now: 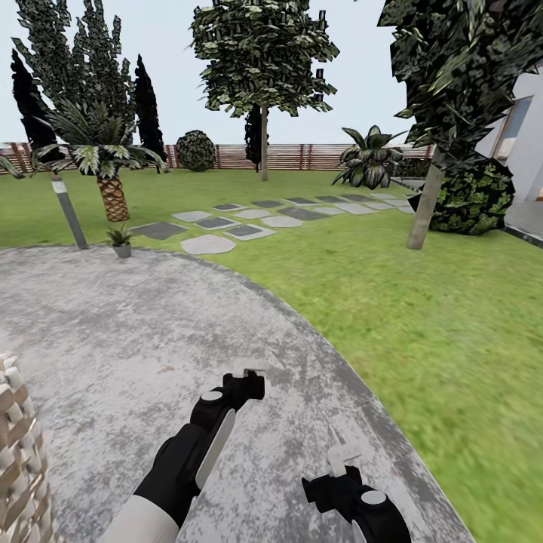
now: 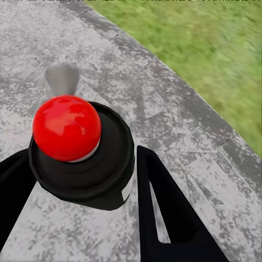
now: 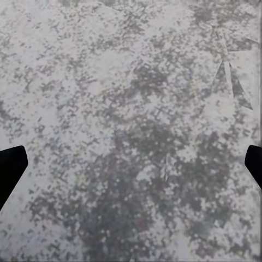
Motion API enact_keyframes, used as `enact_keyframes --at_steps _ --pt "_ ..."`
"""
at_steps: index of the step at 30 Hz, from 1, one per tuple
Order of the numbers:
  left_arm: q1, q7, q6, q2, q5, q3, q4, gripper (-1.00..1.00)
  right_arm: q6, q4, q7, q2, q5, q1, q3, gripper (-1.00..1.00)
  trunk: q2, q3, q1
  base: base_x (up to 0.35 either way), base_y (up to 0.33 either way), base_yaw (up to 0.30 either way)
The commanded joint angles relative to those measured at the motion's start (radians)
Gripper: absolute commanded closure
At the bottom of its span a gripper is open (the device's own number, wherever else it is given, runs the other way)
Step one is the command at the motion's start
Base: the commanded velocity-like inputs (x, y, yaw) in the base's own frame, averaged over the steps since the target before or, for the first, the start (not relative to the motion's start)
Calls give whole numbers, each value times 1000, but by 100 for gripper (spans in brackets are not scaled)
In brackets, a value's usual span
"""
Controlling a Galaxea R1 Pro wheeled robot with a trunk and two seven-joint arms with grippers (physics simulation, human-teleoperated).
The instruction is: Pick up the pesticide atomizer in the garden and spray insectifuge to fully cover both potted plants in the garden.
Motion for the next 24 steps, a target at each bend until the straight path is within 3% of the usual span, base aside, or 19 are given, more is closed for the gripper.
enact_keyframes --at_steps 1,24 --pt "-1 9 4 0 11 -2 -1 100 5 -1 0 0 -1 0 0 -100 0 -1 0 176 -52 0" --pt "-1 9 4 0 11 -2 -3 100 5 -1 0 0 0 0 0 -100 0 -1 0 92 -4 0"
